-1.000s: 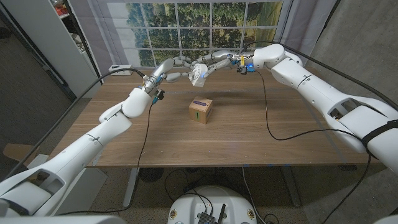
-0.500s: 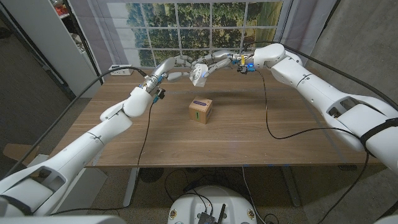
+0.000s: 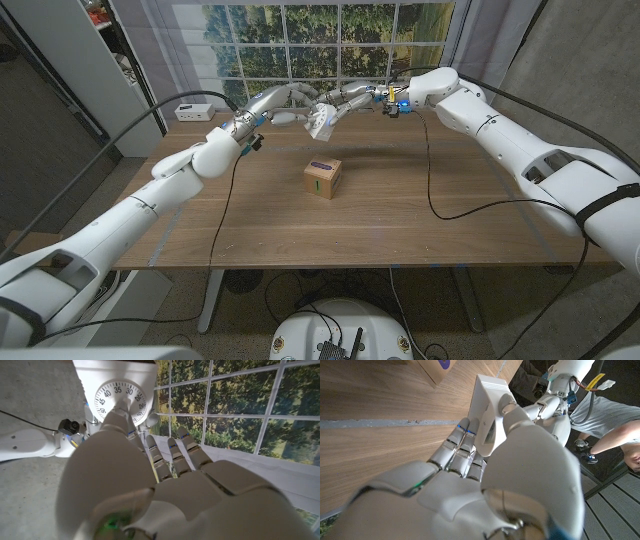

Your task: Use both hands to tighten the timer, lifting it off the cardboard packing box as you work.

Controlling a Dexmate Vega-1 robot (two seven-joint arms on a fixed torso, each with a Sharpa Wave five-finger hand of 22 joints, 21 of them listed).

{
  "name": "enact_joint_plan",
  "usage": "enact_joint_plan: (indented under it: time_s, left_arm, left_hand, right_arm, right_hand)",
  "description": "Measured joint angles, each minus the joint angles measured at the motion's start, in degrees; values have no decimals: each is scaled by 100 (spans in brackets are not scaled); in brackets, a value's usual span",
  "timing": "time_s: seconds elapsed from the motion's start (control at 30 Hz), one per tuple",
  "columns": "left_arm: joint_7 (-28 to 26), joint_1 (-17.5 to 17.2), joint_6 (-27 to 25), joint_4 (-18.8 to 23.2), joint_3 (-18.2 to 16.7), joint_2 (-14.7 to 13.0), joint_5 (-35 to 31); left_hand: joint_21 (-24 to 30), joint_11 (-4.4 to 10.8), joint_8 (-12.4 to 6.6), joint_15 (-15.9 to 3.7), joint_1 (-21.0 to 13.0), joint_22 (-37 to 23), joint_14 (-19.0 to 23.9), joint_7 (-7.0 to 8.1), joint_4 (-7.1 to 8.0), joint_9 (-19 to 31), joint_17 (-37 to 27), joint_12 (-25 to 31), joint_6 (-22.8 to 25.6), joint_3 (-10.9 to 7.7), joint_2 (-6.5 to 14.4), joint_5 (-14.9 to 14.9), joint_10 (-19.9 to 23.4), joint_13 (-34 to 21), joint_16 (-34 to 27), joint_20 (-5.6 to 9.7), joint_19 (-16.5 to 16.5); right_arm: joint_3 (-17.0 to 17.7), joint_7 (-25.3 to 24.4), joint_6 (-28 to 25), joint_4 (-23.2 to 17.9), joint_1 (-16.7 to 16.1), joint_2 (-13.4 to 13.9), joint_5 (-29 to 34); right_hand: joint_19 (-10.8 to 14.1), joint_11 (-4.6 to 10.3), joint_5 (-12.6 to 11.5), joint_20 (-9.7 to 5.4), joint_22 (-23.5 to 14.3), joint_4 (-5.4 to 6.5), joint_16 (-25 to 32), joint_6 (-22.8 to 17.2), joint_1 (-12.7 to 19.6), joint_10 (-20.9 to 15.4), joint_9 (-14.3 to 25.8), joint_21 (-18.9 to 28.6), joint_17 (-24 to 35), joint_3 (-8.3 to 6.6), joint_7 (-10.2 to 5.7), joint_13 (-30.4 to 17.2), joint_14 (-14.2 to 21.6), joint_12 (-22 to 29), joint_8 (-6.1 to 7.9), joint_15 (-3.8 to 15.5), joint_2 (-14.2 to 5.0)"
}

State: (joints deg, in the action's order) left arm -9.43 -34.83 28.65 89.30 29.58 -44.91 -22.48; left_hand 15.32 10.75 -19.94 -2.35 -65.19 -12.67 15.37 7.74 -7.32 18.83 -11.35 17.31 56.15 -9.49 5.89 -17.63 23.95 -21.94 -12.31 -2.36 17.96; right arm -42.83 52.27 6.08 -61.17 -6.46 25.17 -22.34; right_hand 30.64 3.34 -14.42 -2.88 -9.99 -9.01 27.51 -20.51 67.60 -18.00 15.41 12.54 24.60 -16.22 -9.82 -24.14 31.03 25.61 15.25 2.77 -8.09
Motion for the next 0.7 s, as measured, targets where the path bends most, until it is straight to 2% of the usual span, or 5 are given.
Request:
enact_joint_plan:
  time_s: [0.13,0.17,0.47,0.6,0.7]
  left_arm:
    - [0,369,0,-55,99,-163,0]
    - [406,443,467,-71,118,-186,-411]
    - [899,1535,1720,-528,468,-270,-1307]
    - [846,2130,2425,-863,614,-173,-1891]
    - [524,2530,3130,-1092,715,-72,-2502]
  left_hand:
    - [45,42,-2,0,-46,0,0,-9,0,0,-22,0,-7,1,-15,0,42,0,0,38,-8]
    - [45,42,-2,0,-46,0,0,-26,-1,1,-26,0,9,1,-15,0,42,0,0,53,7]
    - [45,103,-46,10,-80,-27,51,-81,-7,87,-27,36,63,9,-7,1,103,1,-22,127,-3]
    - [45,95,-46,4,-80,-26,57,-103,-7,53,-53,36,87,9,-4,1,158,-27,-22,138,-15]
    - [88,87,-101,-6,-109,-32,77,76,-5,68,-53,36,279,7,205,-68,208,-27,-22,178,-11]
  right_arm:
    - [0,112,-15,0,0,0,-9]
    - [-29,141,-16,133,97,-33,-10]
    - [-80,384,-7,429,261,-135,-15]
    - [-98,515,52,640,355,-228,-26]
    - [-101,578,98,840,420,-314,-45]
  right_hand:
    - [12,-30,1,7,0,0,0,21,0,-31,-7,0,0,0,-21,0,0,1,-22,0,0]
    - [11,-30,1,7,0,0,0,22,0,-31,-20,0,0,0,-22,0,1,1,-22,1,0]
    - [11,-87,3,7,0,0,0,20,-1,-90,-25,0,27,0,21,0,31,1,-65,31,1]
    - [11,-87,20,7,0,0,0,20,-13,-90,-25,0,27,0,21,0,53,1,-65,8,13]
    - [10,-88,1,8,0,34,0,52,-48,-89,-25,0,27,34,53,1,53,1,-66,8,47]
